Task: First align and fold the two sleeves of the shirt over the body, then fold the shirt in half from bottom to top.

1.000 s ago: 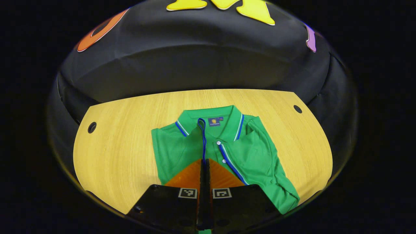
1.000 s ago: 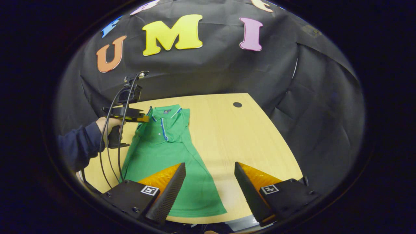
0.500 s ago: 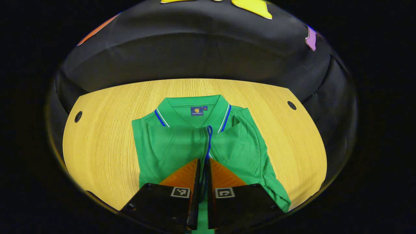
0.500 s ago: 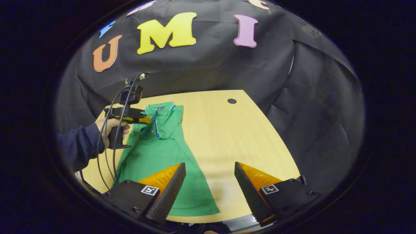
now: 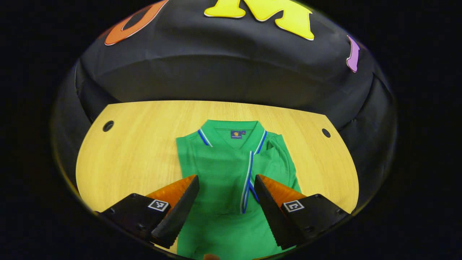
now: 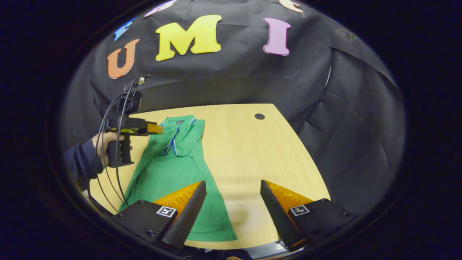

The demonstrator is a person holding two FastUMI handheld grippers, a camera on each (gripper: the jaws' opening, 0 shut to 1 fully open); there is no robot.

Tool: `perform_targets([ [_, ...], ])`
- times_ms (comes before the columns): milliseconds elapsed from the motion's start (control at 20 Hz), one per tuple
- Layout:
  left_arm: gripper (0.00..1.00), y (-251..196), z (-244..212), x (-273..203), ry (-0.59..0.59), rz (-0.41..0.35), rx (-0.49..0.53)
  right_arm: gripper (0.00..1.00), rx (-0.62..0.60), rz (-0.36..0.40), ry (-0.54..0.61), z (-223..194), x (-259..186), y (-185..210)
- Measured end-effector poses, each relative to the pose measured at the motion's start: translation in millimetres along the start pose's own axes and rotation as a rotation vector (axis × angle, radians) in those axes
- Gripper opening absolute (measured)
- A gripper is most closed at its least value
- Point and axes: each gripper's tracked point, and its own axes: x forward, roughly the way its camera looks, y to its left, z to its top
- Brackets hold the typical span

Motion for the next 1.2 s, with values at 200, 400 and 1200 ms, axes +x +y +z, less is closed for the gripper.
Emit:
perform_targets([
  [200,0.99,28,-36,-31,0.020,0.051,0.012,0.94,-0.032,0.041,0.034,-12,11,5],
  [400,0.99,59,-113,-72,0.126,0.079,-0.038,0.97,-0.085,0.088,0.134,-48,26,10],
  [1200,0.99,95,-272,-168,0.550,0.139,-0.067,0.94,-0.134,0.075,0.554,-202,49,1],
])
